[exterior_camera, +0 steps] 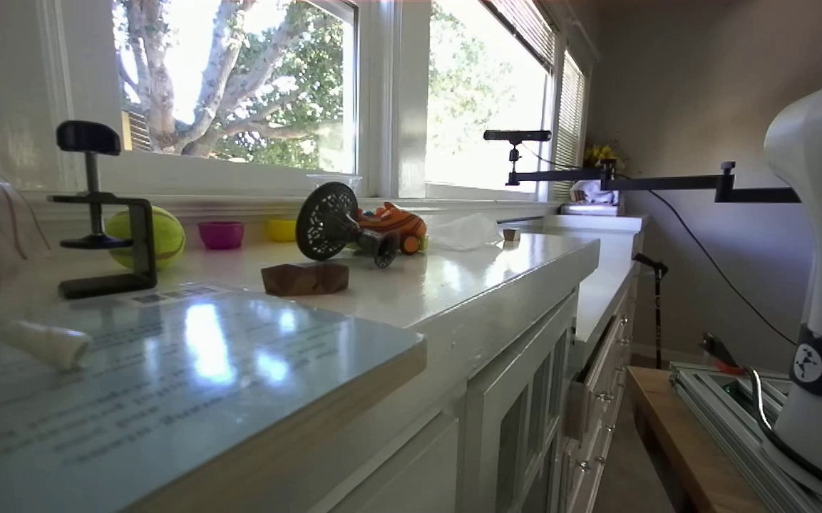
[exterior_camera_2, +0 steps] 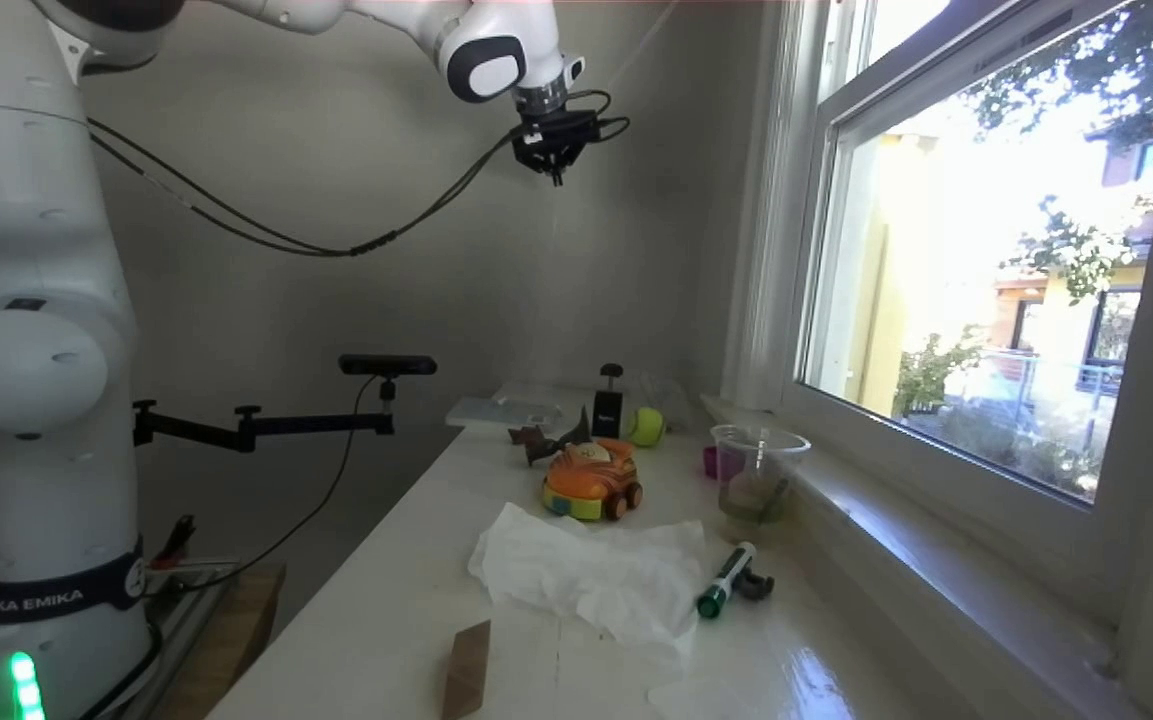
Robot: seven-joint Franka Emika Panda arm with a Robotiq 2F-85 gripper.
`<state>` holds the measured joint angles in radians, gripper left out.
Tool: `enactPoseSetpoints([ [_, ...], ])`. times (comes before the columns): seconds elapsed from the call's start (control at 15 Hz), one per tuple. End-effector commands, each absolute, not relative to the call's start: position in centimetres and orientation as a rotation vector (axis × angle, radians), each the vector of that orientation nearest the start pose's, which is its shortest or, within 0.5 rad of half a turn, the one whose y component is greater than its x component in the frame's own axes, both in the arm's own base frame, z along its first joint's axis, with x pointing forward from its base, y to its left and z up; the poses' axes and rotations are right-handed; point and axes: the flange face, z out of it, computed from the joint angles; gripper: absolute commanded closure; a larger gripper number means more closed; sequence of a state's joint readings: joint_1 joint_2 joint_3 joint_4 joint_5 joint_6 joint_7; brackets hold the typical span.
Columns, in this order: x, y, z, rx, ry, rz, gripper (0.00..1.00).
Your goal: Pull the curtain cord
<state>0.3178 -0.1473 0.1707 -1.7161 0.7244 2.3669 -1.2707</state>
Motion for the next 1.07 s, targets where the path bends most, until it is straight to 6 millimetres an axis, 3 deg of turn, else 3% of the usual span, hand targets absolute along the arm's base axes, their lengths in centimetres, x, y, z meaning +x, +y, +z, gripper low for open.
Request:
enactPoseSetpoints([
  [0.0,52.9,24.8,76.9,-1.928,-1.598,-1.458,1.00],
  [0.27,55.1,21.1,82.0,-1.951,-1.528,-1.649,1.00],
  [0.4,55.1,21.0,82.4,-1.948,-1.543,-1.673,1.00],
  [0.6,53.8,22.4,80.2,-1.942,-1.579,-1.598,1.00],
  [1.0,51.5,24.3,71.2,-2.010,-1.626,-1.305,1.00],
])
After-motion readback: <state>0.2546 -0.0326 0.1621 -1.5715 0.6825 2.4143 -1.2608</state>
